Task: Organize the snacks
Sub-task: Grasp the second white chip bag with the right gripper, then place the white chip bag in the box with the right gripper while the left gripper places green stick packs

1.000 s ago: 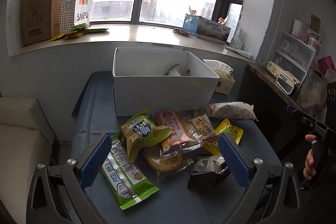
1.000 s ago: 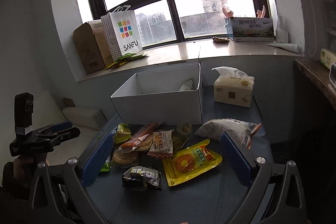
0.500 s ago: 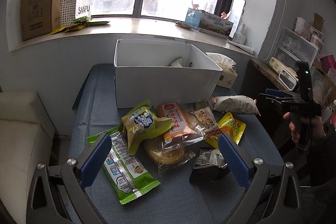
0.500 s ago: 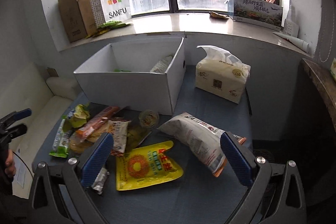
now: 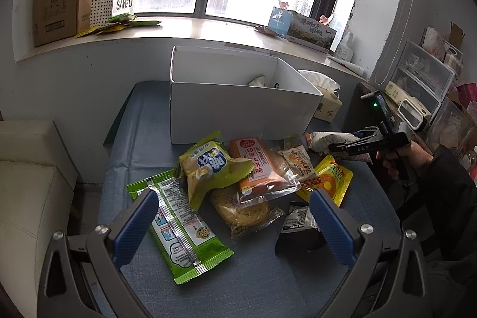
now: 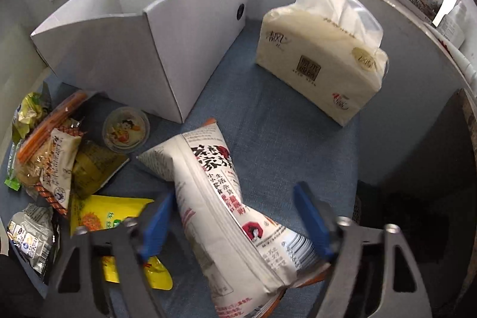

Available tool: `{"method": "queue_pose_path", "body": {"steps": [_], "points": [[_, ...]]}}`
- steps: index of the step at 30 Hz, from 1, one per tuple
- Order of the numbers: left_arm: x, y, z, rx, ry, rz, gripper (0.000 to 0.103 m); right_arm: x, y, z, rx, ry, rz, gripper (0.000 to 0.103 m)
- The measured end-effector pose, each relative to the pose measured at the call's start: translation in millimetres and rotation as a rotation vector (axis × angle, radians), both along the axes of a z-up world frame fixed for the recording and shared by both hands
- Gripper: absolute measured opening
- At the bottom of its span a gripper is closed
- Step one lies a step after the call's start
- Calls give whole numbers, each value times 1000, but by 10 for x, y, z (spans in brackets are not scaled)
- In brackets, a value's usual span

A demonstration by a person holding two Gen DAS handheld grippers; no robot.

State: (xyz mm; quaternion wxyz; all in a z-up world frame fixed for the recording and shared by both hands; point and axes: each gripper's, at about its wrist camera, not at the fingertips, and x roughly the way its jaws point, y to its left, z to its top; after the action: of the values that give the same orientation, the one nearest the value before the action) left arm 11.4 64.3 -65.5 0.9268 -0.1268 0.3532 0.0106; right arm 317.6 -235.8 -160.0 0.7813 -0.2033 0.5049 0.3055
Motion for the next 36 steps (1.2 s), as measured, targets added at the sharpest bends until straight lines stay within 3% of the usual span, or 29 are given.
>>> {"method": "queue_pose_path", "body": {"steps": [1, 4, 9, 12, 16, 20, 22, 25, 27, 32, 36], "points": [[-5, 11, 5, 1, -1, 5, 103, 8, -3, -20, 27, 40, 10, 41], [-8, 63, 6, -12, -3, 18, 103, -29, -17, 6, 51, 66, 13, 39], [13, 129, -50, -23, 15, 43, 103, -183, -44, 111, 31, 15, 10, 38], [53, 176, -128, -35, 39, 65, 103, -299, -139, 294, 31, -66, -45, 38], [162, 254, -288, -41, 96, 110, 103, -568, -346, 646, 111, -155, -154, 38], [354, 317, -537, -32, 207, 183, 103, -996, -445, 970, 210, -221, -159, 38], [470, 312, -683, 18, 274, 220, 103, -1211, -470, 1059, 264, -229, -152, 38], [570, 326, -861, 57, 350, 273, 103, -1458, -429, 1063, 324, -237, -141, 38], [603, 314, -954, 51, 380, 259, 103, -1578, -430, 1075, 348, -242, -136, 38], [632, 265, -1169, 133, 447, 261, 103, -1746, -454, 1056, 363, -224, -127, 38], [652, 260, -1206, 143, 426, 253, 100, -1780, -431, 1018, 345, -220, -130, 39]]}}
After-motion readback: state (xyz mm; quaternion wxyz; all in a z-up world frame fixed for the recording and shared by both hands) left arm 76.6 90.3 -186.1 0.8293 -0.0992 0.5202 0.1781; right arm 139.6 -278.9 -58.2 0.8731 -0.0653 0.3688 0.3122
